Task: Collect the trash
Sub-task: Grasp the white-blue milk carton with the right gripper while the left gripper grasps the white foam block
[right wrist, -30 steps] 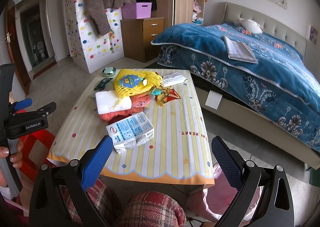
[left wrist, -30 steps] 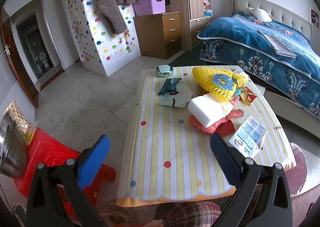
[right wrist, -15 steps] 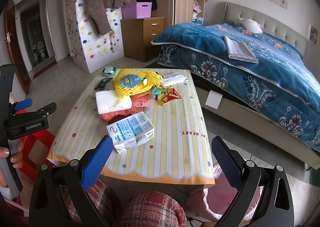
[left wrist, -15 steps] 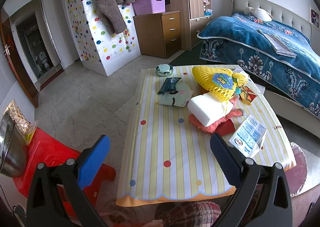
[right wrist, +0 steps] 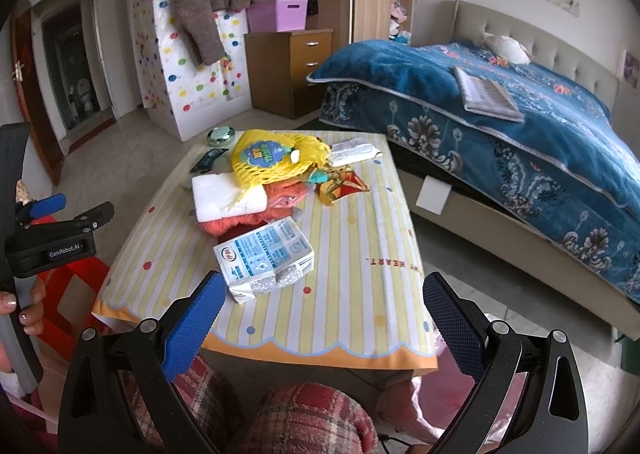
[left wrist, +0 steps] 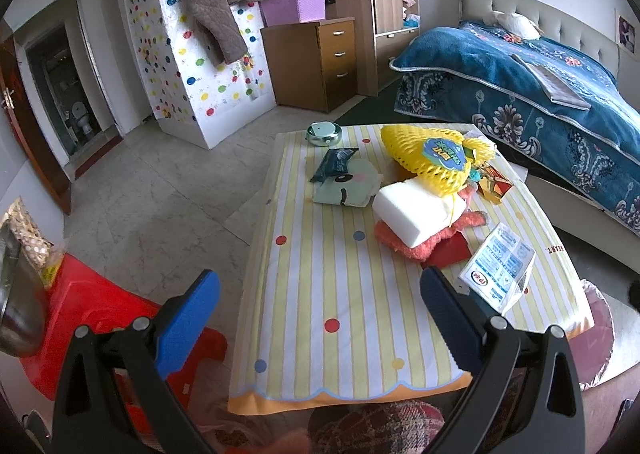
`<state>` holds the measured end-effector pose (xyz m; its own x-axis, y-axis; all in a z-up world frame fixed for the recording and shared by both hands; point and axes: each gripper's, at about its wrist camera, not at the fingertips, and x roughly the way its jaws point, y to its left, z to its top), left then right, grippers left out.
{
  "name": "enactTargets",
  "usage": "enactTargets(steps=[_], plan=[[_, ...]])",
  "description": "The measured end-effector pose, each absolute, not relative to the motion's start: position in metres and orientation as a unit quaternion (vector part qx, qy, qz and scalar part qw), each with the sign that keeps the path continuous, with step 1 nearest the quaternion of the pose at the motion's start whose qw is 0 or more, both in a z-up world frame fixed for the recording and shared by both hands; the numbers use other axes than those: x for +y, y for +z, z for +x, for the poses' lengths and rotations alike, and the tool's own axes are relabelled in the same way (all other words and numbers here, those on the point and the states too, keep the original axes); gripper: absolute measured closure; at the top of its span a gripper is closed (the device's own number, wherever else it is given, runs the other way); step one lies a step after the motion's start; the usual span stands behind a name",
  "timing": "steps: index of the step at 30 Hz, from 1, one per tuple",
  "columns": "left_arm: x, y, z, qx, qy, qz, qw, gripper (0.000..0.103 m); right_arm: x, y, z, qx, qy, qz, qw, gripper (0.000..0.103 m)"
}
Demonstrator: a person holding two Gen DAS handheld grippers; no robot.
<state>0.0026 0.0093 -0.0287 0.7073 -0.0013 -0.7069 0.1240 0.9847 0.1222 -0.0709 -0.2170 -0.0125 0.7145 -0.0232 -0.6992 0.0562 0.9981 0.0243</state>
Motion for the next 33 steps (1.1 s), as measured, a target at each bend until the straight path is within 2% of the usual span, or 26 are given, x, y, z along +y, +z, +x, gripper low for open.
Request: enactTargets(steps=[9, 14, 20, 27, 29, 30, 33], plan=[[0.024, -0.048, 0.018, 0.388, -0.035, 0.084, 0.917, 0.006, -0.189, -0.048, -0.052, 0.388, 0.006, 0.033, 0.921, 0.005], [0.038, -0.057, 0.028, 0.397, -0.037, 0.075, 0.914, 0.006, -0.159, -0.066, -0.035, 0.412, 0.007, -0.008, 0.911, 0.005], [0.053, -0.068, 0.043, 0.421, -0.049, 0.026, 0.905, 0.006, -0.144, -0.093, -0.010, 0.440, -0.007, -0.036, 0.897, 0.008], [0.042, -0.076, 0.054, 0.420, -0.066, 0.039, 0.904, 0.006, -0.153, -0.111, -0.001, 0.444, -0.022, -0.049, 0.895, 0.012], [0.040, -0.079, 0.056, 0.420, -0.066, 0.045, 0.904, 0.006, -0.161, -0.114, 0.001, 0.442, -0.037, -0.050, 0.895, 0.023], [0.038, -0.080, 0.057, 0.421, -0.067, 0.047, 0.904, 0.006, -0.168, -0.116, 0.001, 0.445, -0.052, -0.050, 0.893, 0.035], [0.033, -0.085, 0.060, 0.424, -0.068, 0.052, 0.902, 0.006, -0.192, -0.119, 0.001, 0.450, -0.084, -0.034, 0.889, 0.041]])
